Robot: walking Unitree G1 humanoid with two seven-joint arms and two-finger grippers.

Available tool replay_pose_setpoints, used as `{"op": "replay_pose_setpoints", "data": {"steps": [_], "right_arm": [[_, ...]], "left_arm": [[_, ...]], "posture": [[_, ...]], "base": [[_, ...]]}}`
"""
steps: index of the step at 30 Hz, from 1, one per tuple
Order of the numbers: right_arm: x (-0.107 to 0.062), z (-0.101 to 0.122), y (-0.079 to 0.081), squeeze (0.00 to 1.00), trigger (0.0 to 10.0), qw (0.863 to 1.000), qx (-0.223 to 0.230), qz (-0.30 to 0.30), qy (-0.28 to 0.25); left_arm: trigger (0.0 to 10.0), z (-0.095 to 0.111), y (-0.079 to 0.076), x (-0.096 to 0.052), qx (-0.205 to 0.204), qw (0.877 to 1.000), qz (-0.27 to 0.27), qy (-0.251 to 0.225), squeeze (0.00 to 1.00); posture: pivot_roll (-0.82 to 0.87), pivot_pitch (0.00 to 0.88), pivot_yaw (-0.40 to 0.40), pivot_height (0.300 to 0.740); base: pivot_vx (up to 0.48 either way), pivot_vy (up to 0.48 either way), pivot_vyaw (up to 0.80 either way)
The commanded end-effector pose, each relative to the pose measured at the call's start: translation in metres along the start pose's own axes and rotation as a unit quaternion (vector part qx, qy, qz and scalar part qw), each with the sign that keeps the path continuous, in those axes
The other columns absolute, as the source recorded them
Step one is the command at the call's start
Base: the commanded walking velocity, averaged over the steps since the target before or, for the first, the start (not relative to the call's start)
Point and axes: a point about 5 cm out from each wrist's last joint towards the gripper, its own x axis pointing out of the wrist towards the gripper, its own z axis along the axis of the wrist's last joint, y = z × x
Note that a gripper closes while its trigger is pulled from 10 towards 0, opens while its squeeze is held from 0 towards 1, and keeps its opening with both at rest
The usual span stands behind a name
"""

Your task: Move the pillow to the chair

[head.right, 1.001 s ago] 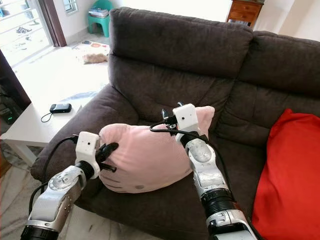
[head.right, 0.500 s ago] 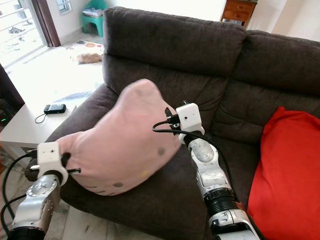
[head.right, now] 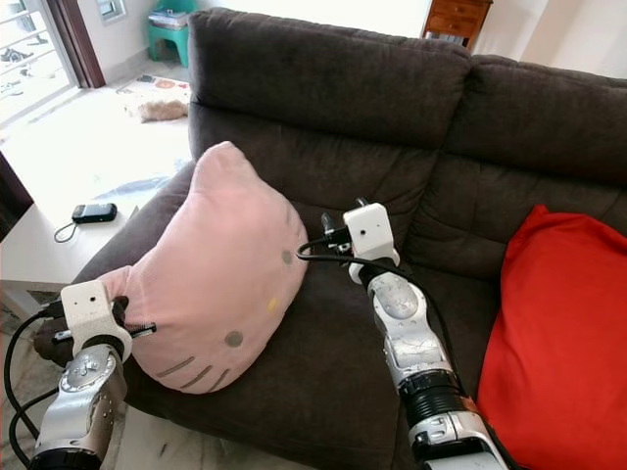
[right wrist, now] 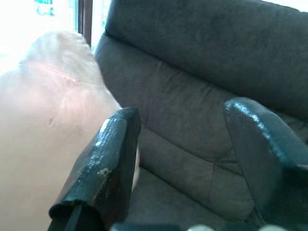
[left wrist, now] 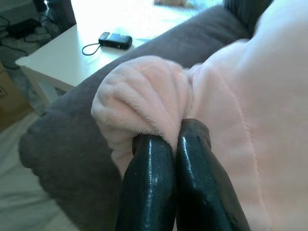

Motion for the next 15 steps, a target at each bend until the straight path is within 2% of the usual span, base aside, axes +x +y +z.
{"op": "replay_pose_setpoints", "data": {"steps": [1, 2, 4, 5, 6, 13, 15], "right_arm": [[-0.004, -0.008, -0.003, 0.00, 10.0, 1.000, -0.002, -0.009, 0.011], [-0.007, -0.013, -0.005, 0.00, 10.0, 1.000, 0.002, -0.016, 0.019], [-0.007, -0.014, -0.006, 0.00, 10.0, 1.000, 0.004, -0.019, 0.022], [-0.009, -0.018, -0.006, 0.00, 10.0, 0.999, 0.004, -0.021, 0.029], [-0.010, -0.019, -0.006, 0.00, 10.0, 0.999, 0.004, -0.022, 0.031], [-0.013, -0.024, -0.006, 0.00, 10.0, 0.999, 0.016, -0.028, 0.032], [-0.018, -0.033, -0.009, 0.00, 10.0, 0.997, 0.040, -0.047, 0.040]], "left_arm": [[10.0, 0.013, -0.002, 0.004, -0.012, 0.999, -0.004, -0.031, 0.00], [10.0, 0.010, -0.010, 0.005, -0.009, 0.999, -0.038, -0.020, 0.00], [10.0, 0.009, -0.013, 0.005, -0.006, 0.998, -0.053, -0.014, 0.00], [10.0, 0.003, -0.021, 0.004, 0.011, 0.996, -0.090, 0.000, 0.00], [10.0, 0.000, -0.023, 0.004, 0.018, 0.995, -0.102, 0.005, 0.00], [10.0, -0.002, -0.034, 0.001, 0.069, 0.985, -0.155, -0.010, 0.00], [10.0, -0.002, -0.041, -0.002, 0.107, 0.974, -0.196, -0.025, 0.00]], "posture": [[0.06, 0.057, -0.072, 0.740], [0.06, 0.057, -0.071, 0.740], [0.06, 0.057, -0.071, 0.740], [0.06, 0.057, -0.068, 0.740], [0.06, 0.059, -0.068, 0.740], [0.06, 0.056, -0.068, 0.740], [0.06, 0.057, -0.068, 0.740]], "base": [[0.000, 0.000, 0.00], [0.000, 0.000, 0.00], [0.000, 0.000, 0.00], [0.000, 0.000, 0.00], [0.000, 0.000, 0.00], [0.000, 0.000, 0.00], [0.000, 0.000, 0.00]]}}
